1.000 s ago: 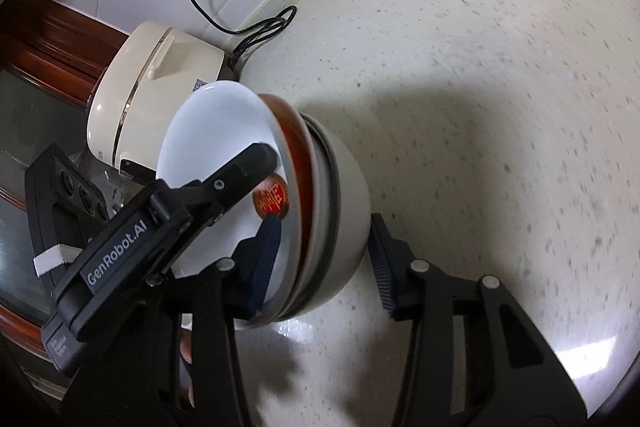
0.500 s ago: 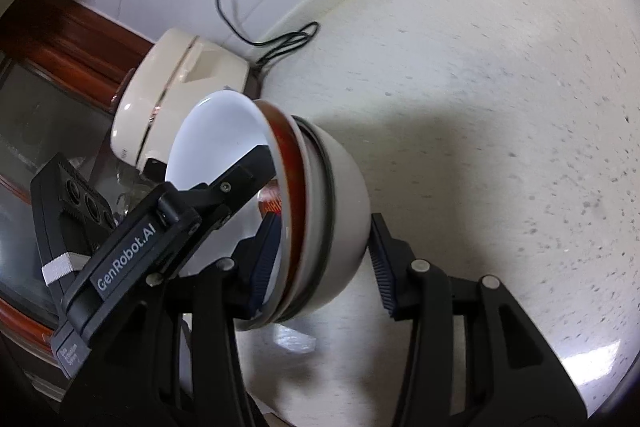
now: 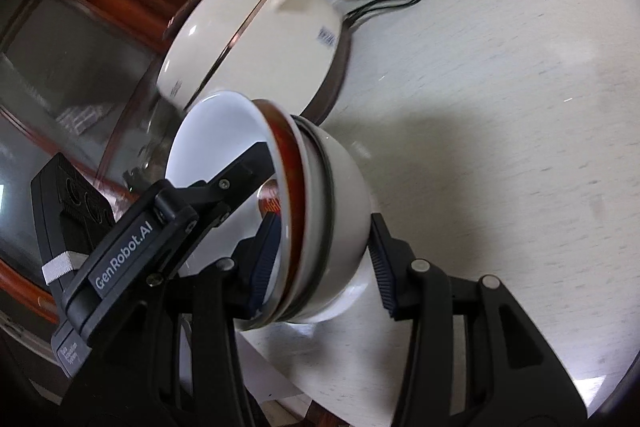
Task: Organize plates and bowls
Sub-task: 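Carry the nested bowls with both tools and lower them onto the flowered plates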
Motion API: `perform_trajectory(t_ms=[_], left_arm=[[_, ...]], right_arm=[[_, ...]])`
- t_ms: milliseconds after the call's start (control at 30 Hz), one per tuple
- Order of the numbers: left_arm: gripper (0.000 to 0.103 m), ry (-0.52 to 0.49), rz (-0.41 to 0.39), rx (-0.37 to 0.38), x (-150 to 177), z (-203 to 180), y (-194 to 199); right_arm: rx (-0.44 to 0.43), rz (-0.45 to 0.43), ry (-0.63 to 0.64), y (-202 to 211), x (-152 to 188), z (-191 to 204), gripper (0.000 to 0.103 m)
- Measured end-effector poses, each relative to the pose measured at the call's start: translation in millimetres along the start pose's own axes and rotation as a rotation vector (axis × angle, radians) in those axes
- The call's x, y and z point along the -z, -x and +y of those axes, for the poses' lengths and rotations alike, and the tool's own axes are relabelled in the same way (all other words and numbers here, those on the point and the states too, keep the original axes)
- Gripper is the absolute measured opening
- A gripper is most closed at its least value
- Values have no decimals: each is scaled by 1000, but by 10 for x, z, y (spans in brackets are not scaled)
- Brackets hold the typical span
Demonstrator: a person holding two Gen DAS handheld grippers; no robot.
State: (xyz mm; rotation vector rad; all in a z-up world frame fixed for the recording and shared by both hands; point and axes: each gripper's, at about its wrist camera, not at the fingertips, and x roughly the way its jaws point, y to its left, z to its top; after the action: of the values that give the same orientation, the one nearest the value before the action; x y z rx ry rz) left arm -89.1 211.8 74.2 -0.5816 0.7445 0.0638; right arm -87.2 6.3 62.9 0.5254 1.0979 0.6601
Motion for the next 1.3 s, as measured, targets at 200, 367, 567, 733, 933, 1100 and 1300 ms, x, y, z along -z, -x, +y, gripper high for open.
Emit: perform_trajectory(t_ms=[200, 367, 567, 733, 933, 1100, 1300], left_arm=[[60, 33, 10, -35, -39, 285, -26], [60, 49, 17, -39, -44, 429, 54], [61, 68, 40, -54, -42, 525, -28], [67, 95, 27, -16, -39, 567, -74], [86, 151, -31, 19, -65, 716, 25], [86, 188, -48, 31, -55, 839, 36], [98, 80, -198, -6, 7, 681, 323]], right_arm=[[-6, 51, -4, -343, 61, 105, 48], [3, 79, 4, -472, 115, 171, 48], [18, 110, 2, -617, 131, 201, 49], [28, 85, 18, -666, 128, 243, 56], [147, -51, 138, -373, 103, 416, 77], [185, -156, 154, -95, 74, 438, 83], [243, -268, 175, 188, 223, 379, 84]])
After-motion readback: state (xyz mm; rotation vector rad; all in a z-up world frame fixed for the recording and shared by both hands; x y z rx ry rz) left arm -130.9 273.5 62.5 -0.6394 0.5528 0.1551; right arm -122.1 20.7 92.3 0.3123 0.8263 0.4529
